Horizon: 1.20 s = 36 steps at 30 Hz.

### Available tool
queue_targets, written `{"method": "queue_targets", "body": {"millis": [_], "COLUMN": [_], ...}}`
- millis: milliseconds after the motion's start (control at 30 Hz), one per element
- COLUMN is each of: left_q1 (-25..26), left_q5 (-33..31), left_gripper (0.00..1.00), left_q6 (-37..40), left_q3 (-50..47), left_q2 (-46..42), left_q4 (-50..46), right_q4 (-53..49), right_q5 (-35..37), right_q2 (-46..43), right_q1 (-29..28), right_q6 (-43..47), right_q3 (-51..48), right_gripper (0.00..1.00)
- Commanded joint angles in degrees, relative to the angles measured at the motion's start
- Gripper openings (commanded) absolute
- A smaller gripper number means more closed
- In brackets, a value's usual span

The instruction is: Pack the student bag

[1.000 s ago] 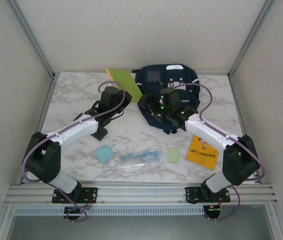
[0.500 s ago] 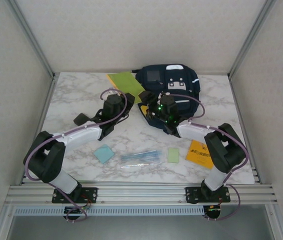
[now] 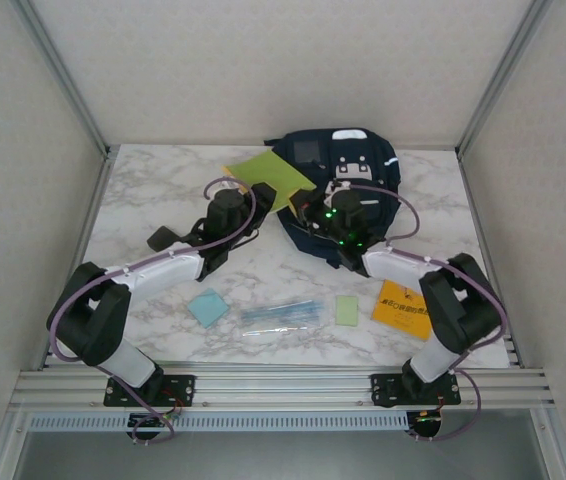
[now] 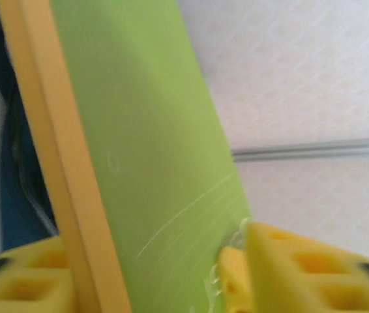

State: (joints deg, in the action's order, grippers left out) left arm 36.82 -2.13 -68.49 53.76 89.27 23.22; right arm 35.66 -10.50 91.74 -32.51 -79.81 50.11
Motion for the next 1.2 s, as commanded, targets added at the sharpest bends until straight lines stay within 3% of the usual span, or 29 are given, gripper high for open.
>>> {"method": "queue_targets", "body": {"millis": [0, 200, 400, 500, 833, 1167], "left_q1": [0.5, 0.5, 0.9, 1.5, 3.8, 6.0], "left_q5": [3.6, 5.5, 11.9, 14.3, 14.6, 12.5], "left_gripper": [0.84, 0.85, 0.76, 0.75, 0.71, 0.73], "left_q6": [9.3, 29.2, 53.2, 61.7, 79.1, 86.4], "left_q3": [2.3, 10.1, 31.2, 40.3, 69.4, 74.4], "left_q2": [-2.2, -0.2, 12.8, 19.9, 41.7, 49.7], "left_q4": [-9.3, -20.1, -41.1, -48.2, -69.3, -70.9], "right_q4": [-9.6, -32.8, -49.5, -54.2, -59.7, -57.6], "right_q5": [0.5, 1.6, 1.6, 0.4, -5.4, -11.4], "right_q2": [-7.6, -19.9, -28.8, -31.5, -37.7, -38.0], "right_q1": [5.2, 15.5, 26.5, 31.1, 44.2, 48.7], "right_q6": [8.7, 21.9, 32.7, 36.4, 39.2, 37.1], "right_q3": [-1.0, -0.5, 1.7, 2.8, -0.6, -3.4], "right_gripper": [0.00, 0.00, 0.00, 0.00, 0.00, 0.00]}}
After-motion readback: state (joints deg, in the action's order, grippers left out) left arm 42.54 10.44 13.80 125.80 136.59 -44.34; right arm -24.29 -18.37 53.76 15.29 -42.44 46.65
